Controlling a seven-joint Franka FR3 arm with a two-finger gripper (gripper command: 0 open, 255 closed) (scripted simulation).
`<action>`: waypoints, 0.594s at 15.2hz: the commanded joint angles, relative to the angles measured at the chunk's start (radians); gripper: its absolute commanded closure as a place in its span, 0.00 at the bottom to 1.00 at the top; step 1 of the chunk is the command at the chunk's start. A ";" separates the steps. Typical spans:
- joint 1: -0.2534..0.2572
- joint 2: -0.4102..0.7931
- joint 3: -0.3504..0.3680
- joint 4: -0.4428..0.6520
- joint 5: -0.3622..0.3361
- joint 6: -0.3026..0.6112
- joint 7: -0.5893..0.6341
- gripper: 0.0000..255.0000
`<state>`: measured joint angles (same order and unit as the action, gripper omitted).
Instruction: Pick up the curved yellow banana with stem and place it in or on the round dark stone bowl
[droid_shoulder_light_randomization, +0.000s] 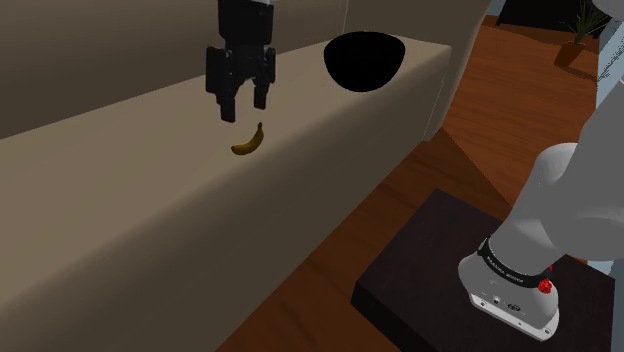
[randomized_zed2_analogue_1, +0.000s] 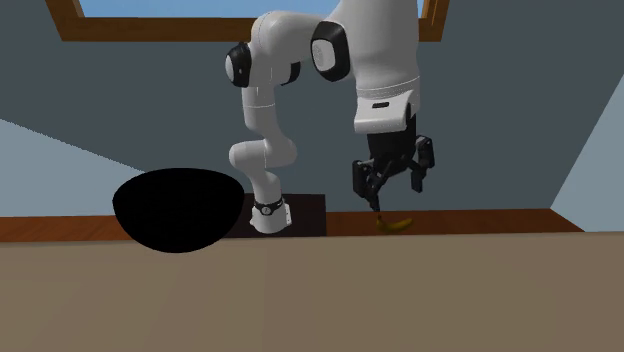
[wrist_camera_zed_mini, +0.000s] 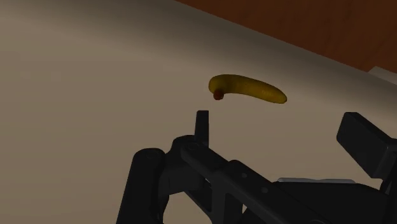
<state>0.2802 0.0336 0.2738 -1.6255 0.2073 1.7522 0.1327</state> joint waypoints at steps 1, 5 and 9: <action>0.002 0.006 0.002 -0.021 0.000 0.028 -0.003 0.00; 0.007 0.008 0.006 -0.066 0.001 0.075 -0.004 0.00; 0.007 0.008 0.006 -0.066 0.001 0.075 -0.004 0.00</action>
<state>0.2870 0.0416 0.2799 -1.6903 0.2083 1.8264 0.1286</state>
